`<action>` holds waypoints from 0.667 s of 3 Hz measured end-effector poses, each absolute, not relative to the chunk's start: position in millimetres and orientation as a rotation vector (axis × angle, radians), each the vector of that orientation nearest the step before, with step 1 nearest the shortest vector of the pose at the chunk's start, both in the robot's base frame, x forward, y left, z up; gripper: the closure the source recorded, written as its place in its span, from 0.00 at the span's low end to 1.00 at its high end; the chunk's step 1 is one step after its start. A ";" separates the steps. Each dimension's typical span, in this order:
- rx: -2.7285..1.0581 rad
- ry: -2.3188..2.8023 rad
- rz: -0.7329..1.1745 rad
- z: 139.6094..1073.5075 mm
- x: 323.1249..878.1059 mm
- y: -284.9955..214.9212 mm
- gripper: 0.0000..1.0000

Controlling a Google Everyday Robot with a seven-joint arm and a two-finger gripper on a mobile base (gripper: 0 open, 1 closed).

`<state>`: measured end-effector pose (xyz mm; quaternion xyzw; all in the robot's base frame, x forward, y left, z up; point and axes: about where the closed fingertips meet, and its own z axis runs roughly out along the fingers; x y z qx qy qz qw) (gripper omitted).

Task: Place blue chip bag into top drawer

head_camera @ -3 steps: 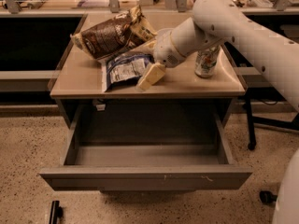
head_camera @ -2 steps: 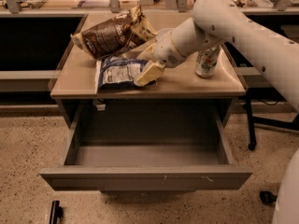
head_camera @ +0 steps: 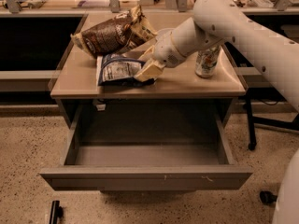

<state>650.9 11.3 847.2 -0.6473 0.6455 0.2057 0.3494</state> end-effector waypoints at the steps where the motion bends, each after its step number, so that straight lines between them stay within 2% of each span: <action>1: -1.684 1.656 0.549 850.1 648.7 14.3 1.00; 2: -1.687 1.617 0.578 863.1 627.8 13.5 1.00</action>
Offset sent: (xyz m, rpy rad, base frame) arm -0.0620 -0.0098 0.0399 0.0852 -0.0135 0.0692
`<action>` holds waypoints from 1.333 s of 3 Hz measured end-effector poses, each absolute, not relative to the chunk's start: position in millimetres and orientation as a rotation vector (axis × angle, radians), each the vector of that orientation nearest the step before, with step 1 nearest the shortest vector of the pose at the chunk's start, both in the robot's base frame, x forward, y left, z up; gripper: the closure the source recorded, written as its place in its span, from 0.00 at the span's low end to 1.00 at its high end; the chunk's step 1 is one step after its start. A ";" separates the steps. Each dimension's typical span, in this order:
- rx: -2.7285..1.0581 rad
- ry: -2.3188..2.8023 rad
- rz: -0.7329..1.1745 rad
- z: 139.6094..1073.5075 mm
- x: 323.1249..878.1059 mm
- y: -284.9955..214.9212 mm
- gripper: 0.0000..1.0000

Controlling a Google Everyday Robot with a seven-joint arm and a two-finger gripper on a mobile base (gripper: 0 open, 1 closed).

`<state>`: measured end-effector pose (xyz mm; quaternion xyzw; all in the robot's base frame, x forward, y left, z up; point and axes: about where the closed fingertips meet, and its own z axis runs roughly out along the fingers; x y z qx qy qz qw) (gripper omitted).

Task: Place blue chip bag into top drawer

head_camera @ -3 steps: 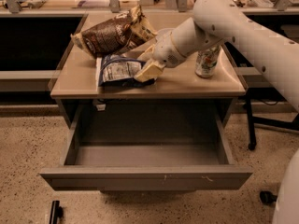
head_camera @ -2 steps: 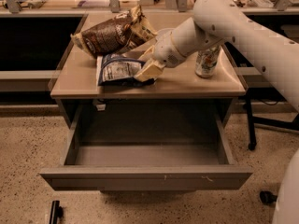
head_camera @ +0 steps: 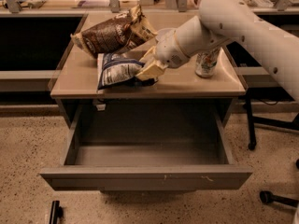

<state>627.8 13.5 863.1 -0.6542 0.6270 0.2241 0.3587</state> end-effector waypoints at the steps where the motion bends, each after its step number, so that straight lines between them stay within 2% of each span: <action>1: -1.653 1.617 0.544 882.4 597.4 3.4 1.00; 3: -1.448 1.746 0.247 914.5 520.6 -24.0 1.00; 4: -1.370 1.868 0.216 886.2 491.7 -37.0 1.00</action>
Offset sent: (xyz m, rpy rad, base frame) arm -0.1338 -0.0442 0.0392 -0.1060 -0.1982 -0.3657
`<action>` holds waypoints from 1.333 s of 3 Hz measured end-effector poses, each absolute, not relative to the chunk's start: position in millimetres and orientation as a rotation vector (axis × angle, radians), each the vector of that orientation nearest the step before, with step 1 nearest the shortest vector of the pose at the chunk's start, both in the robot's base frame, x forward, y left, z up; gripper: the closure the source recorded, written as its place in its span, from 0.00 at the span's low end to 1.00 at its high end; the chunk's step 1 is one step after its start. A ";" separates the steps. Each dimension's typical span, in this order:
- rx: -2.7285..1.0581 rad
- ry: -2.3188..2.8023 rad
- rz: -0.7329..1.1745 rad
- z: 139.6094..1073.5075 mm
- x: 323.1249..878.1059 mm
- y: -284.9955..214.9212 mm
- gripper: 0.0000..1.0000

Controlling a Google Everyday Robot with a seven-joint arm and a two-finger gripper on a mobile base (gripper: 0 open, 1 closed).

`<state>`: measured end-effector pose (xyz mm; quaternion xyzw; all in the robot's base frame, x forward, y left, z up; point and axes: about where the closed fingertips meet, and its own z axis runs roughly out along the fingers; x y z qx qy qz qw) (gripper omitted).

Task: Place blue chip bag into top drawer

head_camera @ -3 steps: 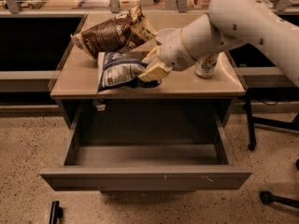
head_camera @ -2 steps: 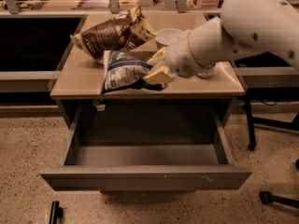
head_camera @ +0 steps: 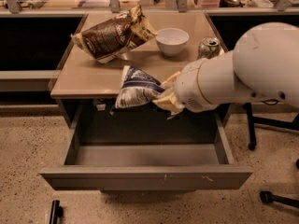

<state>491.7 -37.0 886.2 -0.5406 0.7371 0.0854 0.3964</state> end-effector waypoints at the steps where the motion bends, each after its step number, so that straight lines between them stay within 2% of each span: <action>1: -1.375 1.878 0.221 880.8 488.4 -36.5 1.00; 2: -1.322 1.939 0.261 856.3 481.3 -43.4 1.00; 4: -1.191 2.109 0.506 741.8 451.0 -47.9 1.00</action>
Offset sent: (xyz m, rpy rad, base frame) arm -0.0237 -0.0196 -0.0790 0.0515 0.1631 -0.1017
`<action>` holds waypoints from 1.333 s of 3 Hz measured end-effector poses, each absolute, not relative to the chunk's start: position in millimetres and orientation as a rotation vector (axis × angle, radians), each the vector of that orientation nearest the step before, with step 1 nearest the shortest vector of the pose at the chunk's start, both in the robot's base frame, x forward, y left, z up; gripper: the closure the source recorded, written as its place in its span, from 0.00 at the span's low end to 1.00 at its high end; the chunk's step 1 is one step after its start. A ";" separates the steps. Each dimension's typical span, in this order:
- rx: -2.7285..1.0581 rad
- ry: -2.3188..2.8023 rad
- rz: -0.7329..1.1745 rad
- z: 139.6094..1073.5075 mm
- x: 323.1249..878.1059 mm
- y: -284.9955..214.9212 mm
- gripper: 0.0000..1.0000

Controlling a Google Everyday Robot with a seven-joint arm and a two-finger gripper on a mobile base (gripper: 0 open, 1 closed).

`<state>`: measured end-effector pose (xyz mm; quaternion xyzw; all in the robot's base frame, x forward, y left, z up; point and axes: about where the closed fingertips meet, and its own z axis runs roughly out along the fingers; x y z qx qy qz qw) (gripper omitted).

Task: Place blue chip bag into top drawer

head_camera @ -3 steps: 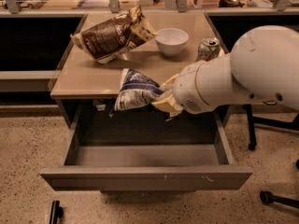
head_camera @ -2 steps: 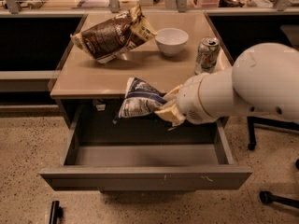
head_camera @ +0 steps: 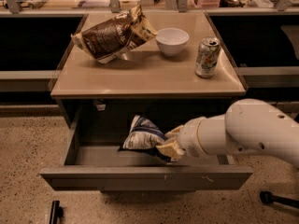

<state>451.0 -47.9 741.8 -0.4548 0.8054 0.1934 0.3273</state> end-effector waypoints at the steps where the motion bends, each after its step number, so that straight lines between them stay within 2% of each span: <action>1: -1.175 2.161 0.602 693.1 449.9 -42.0 1.00; 2: -1.178 2.181 0.637 675.8 452.6 -39.6 1.00; 3: -1.178 2.181 0.637 675.8 452.6 -39.6 0.81; 4: -1.179 2.181 0.637 675.8 452.6 -39.6 0.58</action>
Offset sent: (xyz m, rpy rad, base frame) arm 0.0132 0.0188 -0.1474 0.0684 0.2557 0.0516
